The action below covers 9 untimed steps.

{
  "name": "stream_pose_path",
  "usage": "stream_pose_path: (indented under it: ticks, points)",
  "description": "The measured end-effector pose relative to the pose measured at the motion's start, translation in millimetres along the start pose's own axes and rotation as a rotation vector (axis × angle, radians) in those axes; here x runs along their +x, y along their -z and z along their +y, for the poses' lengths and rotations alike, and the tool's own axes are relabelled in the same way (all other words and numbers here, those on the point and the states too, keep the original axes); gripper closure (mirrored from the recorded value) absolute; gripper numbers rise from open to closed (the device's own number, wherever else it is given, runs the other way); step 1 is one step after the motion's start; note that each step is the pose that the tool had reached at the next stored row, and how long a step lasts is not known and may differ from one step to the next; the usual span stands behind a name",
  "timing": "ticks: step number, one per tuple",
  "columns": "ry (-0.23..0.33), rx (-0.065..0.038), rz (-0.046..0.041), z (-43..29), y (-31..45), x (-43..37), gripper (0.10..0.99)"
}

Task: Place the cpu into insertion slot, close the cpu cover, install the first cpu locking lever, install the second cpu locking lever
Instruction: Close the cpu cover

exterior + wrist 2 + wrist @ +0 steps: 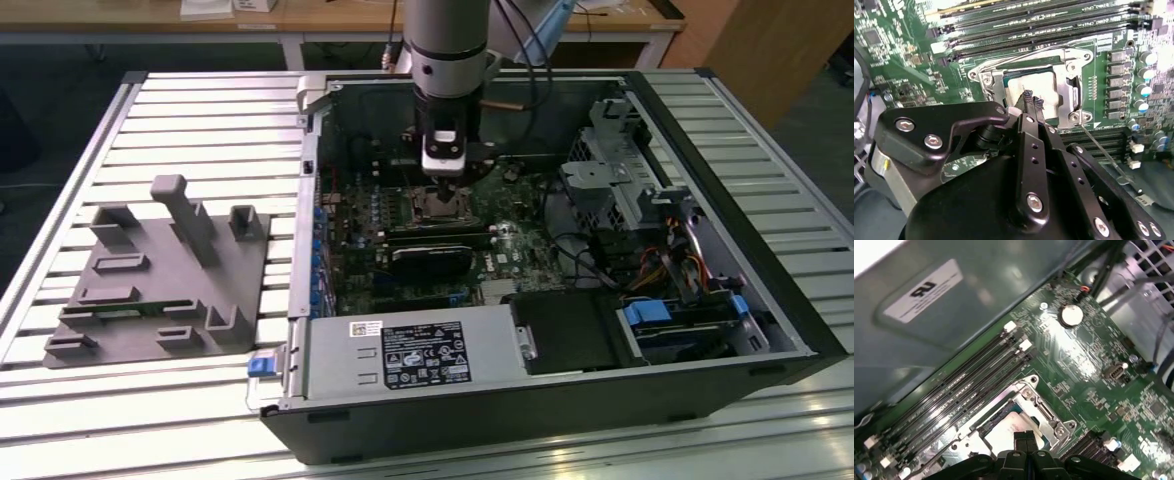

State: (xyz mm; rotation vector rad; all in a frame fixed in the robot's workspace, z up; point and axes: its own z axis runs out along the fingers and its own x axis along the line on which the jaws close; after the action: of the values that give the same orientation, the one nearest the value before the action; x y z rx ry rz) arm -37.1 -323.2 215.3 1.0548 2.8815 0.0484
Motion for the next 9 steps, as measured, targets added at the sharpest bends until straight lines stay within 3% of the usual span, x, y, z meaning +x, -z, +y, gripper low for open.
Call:
stream_pose_path:
  ticks: [9]
  points:
    - [0.134, -0.008, 0.0074, 0.0, 0.0, 0.0, 0.98]
